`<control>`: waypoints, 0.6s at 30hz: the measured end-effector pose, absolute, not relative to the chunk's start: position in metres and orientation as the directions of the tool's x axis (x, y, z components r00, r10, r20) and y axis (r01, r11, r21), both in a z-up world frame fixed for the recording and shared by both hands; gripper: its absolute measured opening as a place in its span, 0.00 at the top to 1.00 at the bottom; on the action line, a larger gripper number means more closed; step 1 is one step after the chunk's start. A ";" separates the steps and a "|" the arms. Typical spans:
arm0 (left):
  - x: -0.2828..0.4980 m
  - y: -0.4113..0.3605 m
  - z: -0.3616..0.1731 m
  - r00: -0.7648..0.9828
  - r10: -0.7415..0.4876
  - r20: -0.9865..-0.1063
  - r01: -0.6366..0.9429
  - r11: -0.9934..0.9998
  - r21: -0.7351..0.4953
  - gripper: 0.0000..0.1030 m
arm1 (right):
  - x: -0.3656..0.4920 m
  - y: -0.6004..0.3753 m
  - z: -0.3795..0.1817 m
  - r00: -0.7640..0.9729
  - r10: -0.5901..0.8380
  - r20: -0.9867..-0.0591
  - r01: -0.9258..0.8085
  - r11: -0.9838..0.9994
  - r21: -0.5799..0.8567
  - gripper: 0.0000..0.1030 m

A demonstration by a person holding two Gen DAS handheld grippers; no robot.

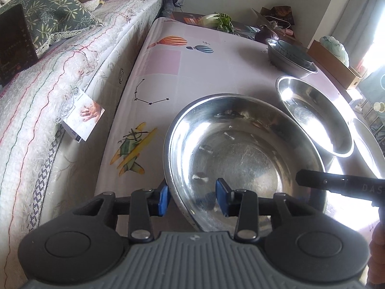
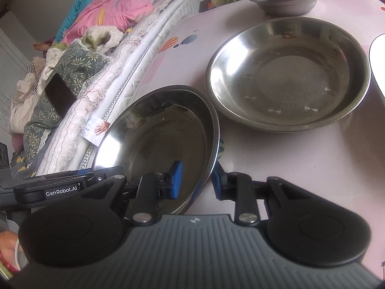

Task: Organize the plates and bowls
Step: 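Move both tools to the large steel basin and grip opposite rims, then lift the steel basin off the table with both tools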

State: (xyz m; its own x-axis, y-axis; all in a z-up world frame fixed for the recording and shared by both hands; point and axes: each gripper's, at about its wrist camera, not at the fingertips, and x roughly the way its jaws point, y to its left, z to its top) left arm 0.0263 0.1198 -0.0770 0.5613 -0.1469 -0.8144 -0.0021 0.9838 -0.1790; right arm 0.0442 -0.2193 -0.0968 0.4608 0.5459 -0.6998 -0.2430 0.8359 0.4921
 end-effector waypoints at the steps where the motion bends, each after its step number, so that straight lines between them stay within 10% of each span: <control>1: 0.024 0.118 -0.077 0.558 -0.151 -0.816 0.003 0.984 -0.180 0.61 | 0.042 -0.221 -0.097 0.461 0.545 -0.700 -0.244 0.837 0.490 0.75; 18: 0.027 0.117 -0.078 0.582 -0.110 -0.806 -0.009 0.990 -0.141 0.62 | 0.044 -0.238 -0.101 0.496 0.545 -0.676 -0.219 0.832 0.510 0.81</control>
State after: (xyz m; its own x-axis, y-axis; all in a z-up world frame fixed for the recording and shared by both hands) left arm 0.0273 0.1172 -0.0781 0.5817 -0.1095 -0.8060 -0.0086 0.9900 -0.1408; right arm 0.0439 -0.2376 -0.1010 0.4959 0.5449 -0.6761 -0.2188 0.8319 0.5100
